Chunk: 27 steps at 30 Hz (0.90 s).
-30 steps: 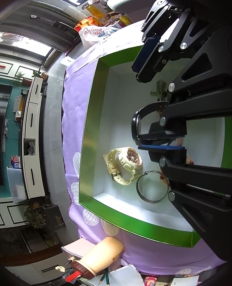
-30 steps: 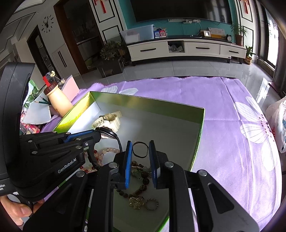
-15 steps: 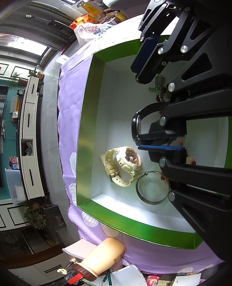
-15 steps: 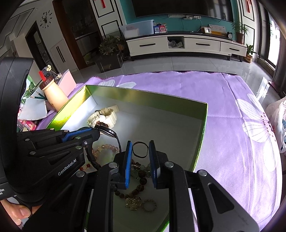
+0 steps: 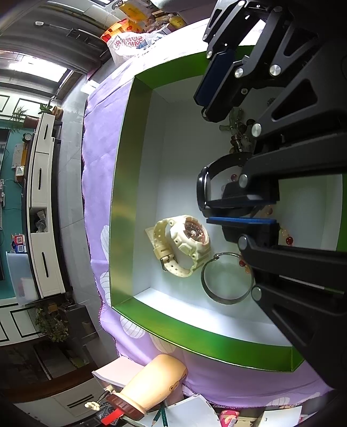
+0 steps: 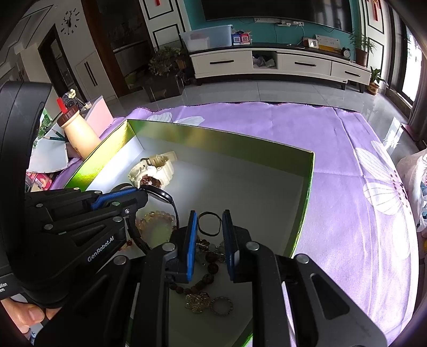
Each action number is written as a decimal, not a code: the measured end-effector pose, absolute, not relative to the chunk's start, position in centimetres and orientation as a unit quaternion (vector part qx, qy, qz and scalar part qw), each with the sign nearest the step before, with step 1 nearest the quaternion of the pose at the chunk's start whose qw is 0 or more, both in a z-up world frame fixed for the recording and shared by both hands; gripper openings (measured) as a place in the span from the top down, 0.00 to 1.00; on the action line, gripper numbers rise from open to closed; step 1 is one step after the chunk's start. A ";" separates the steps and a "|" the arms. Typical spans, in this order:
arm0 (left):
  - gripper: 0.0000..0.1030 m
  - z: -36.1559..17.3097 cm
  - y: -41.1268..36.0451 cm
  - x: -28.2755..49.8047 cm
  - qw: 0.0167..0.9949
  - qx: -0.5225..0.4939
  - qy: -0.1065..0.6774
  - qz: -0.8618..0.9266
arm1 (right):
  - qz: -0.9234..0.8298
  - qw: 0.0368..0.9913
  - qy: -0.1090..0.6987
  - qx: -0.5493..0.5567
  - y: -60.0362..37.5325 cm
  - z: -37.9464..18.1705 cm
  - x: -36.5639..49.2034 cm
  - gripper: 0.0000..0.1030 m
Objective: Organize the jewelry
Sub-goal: 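Lower the black watch and small ring into the box and open both tools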
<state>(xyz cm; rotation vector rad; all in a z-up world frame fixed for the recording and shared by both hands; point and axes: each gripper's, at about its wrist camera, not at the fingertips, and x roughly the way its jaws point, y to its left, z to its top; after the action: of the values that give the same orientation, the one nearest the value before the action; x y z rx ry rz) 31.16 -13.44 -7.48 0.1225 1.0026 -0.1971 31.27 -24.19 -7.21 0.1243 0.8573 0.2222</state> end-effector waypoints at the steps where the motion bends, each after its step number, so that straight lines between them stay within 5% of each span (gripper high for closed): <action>1: 0.94 -7.5 -13.4 31.2 0.870 0.058 0.480 -0.094 | 0.107 0.902 0.415 0.059 -24.2 -7.2 31.3 0.82; 27: 0.90 -7.2 -13.0 31.1 0.872 0.060 0.478 -0.091 | 0.104 0.900 0.419 0.057 -24.2 -7.4 31.3 0.82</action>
<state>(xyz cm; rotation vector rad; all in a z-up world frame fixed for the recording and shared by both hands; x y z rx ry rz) 31.07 -13.01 -7.22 0.1255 0.9988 -0.1901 31.29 -24.19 -7.36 0.1171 0.8676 0.2147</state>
